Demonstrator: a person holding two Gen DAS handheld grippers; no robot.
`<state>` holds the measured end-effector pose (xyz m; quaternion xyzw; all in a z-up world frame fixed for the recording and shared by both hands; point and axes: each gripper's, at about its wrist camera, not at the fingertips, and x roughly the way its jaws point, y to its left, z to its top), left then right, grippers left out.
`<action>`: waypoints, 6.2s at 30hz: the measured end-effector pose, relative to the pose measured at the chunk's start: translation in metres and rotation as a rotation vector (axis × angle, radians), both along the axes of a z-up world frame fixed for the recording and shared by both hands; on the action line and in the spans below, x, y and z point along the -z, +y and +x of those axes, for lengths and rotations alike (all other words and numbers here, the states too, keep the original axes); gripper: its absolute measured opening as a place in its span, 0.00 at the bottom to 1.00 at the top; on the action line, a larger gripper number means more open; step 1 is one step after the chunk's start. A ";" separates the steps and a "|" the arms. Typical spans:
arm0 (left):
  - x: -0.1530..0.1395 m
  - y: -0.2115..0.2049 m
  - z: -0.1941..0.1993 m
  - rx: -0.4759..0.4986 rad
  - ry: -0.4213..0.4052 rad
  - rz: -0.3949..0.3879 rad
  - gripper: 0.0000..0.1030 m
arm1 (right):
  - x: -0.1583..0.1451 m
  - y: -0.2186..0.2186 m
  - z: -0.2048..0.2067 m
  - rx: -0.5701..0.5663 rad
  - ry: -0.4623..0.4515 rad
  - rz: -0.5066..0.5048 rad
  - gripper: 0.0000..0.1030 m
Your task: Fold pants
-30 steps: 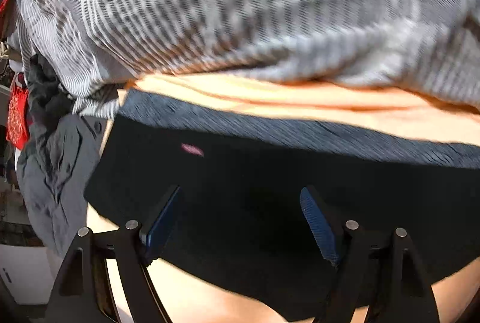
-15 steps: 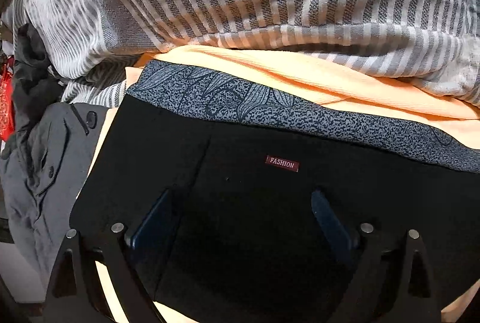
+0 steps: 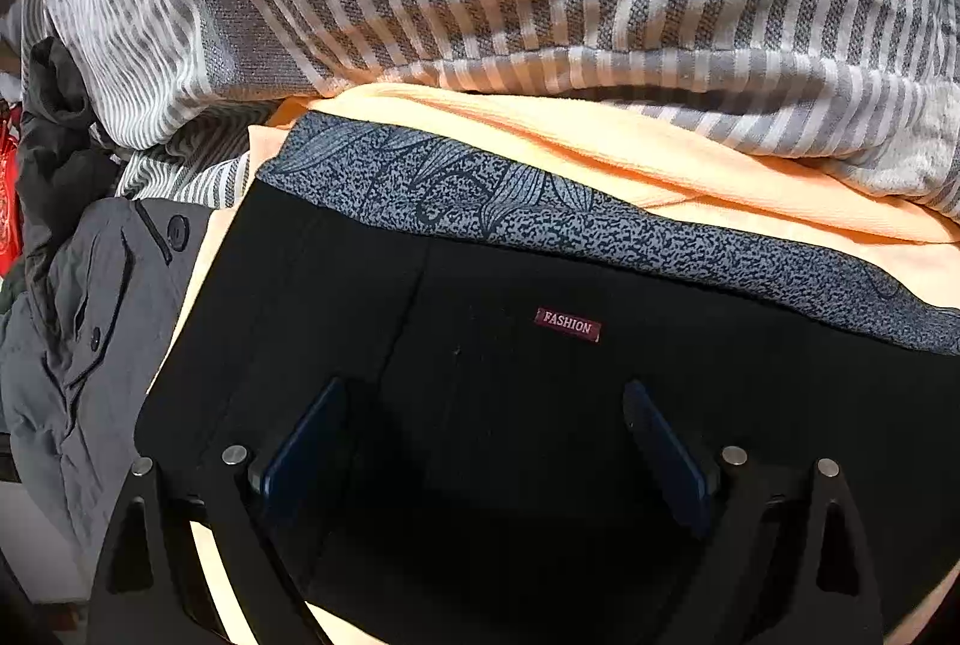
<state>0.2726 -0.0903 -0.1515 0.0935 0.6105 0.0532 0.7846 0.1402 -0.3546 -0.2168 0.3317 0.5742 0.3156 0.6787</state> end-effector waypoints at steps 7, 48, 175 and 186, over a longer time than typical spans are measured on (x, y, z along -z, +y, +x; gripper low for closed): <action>-0.019 -0.002 0.001 0.003 -0.036 -0.015 0.96 | -0.001 -0.019 -0.030 -0.015 0.066 -0.073 0.04; -0.037 -0.263 -0.075 0.390 0.047 -0.027 1.00 | -0.039 -0.414 -0.063 0.782 0.098 -0.429 0.51; 0.001 -0.142 -0.025 0.192 0.031 -0.053 1.00 | -0.092 -0.006 -0.028 -0.143 -0.689 -1.046 0.53; 0.001 -0.115 -0.017 0.145 0.041 -0.046 1.00 | -0.082 0.007 -0.027 -0.228 -0.807 -1.224 0.53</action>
